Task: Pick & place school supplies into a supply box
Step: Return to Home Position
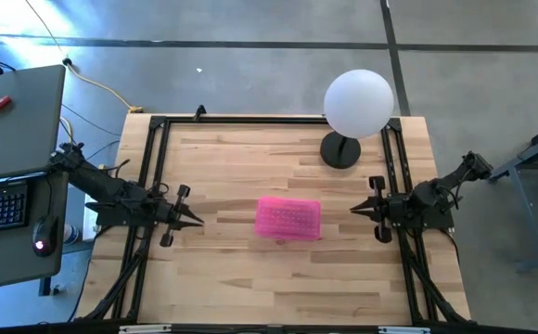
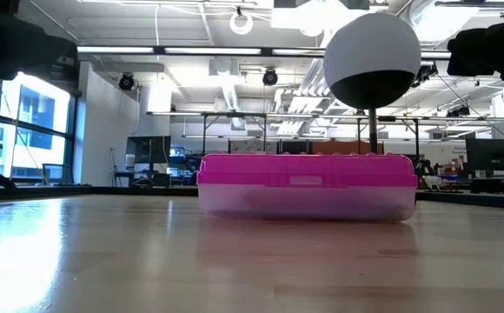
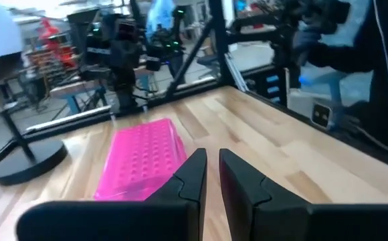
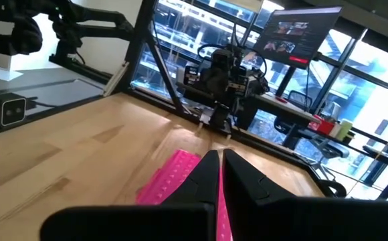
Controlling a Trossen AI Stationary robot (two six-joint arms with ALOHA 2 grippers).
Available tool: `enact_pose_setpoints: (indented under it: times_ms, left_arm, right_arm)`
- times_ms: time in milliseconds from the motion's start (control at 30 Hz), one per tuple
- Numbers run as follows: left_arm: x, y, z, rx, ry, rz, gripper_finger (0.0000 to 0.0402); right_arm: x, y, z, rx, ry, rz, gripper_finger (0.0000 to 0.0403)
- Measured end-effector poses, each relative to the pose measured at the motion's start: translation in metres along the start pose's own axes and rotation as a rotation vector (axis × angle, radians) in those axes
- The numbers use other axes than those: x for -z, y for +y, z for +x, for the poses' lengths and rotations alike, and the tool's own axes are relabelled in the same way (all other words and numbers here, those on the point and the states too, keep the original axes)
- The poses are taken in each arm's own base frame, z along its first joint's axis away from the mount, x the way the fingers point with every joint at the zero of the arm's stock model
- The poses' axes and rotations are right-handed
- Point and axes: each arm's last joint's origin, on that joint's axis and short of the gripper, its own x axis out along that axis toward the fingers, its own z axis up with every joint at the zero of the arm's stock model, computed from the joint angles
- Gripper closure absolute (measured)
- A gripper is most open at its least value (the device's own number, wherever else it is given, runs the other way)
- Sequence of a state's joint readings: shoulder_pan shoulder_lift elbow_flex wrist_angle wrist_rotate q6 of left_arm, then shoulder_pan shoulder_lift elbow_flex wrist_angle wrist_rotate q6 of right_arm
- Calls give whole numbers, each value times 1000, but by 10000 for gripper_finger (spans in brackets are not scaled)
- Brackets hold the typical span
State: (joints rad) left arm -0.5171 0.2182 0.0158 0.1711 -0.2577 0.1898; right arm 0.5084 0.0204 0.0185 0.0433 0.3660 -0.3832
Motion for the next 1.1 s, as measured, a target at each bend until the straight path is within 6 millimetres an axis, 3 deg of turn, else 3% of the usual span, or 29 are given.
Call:
enact_pose_setpoints:
  times_ms: [233, 567, 1100]
  left_arm:
    - [-6, 4, 0, -96, -52, -16, 328]
    - [3, 0, 0, -34, 27, -163, 328]
    - [13, 1, -1, -106, 121, -113, 328]
  right_arm:
    - [0, -1, 0, 35, 11, 17, 402]
    - [0, -2, 0, 65, 20, 17, 402]
    - [0, -2, 0, 62, 19, 14, 402]
